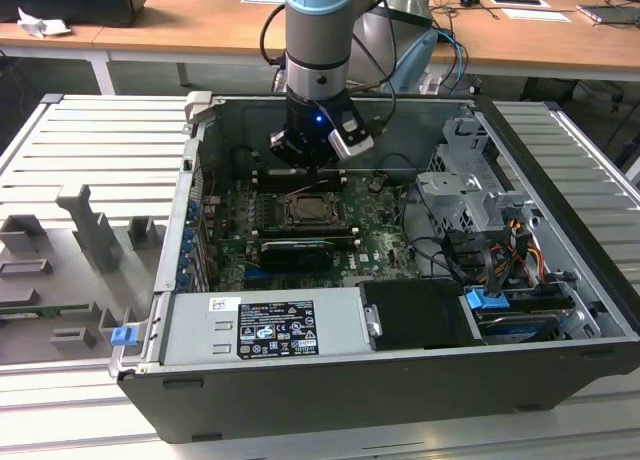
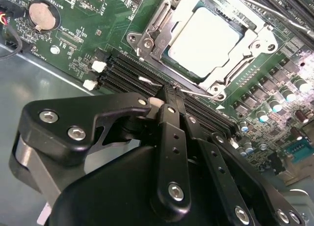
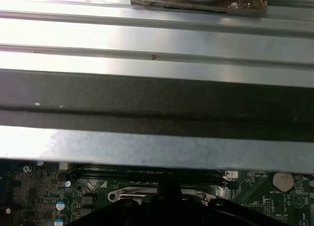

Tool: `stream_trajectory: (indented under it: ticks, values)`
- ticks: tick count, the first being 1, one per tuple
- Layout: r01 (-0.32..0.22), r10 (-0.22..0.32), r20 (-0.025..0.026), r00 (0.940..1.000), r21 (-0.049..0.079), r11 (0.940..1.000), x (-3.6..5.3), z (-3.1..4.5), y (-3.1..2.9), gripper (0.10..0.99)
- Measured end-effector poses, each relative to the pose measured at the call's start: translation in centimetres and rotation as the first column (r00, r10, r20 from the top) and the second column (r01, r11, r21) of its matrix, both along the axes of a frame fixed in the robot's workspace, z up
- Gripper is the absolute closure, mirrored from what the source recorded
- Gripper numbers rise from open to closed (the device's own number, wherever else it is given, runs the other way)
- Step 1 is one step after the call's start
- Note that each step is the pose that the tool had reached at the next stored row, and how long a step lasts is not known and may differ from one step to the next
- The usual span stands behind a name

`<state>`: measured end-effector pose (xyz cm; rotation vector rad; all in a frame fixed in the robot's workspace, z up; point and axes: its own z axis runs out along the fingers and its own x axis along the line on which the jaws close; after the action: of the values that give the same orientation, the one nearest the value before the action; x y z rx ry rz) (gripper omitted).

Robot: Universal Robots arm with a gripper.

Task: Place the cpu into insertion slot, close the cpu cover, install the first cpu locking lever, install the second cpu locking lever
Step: 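Install the first cpu locking lever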

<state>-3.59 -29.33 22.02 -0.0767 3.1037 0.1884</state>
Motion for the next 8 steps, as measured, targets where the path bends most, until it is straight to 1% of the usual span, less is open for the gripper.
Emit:
stream_trajectory:
  ticks: [6,8]
  values:
    - [0.000,0.000,0.0003,1.0000,0.000,1.0000,0.07,-0.52,0.10,0.980]
    - [0.000,0.000,0.0003,1.0000,0.000,1.0000,0.25,-0.67,0.15,0.980]
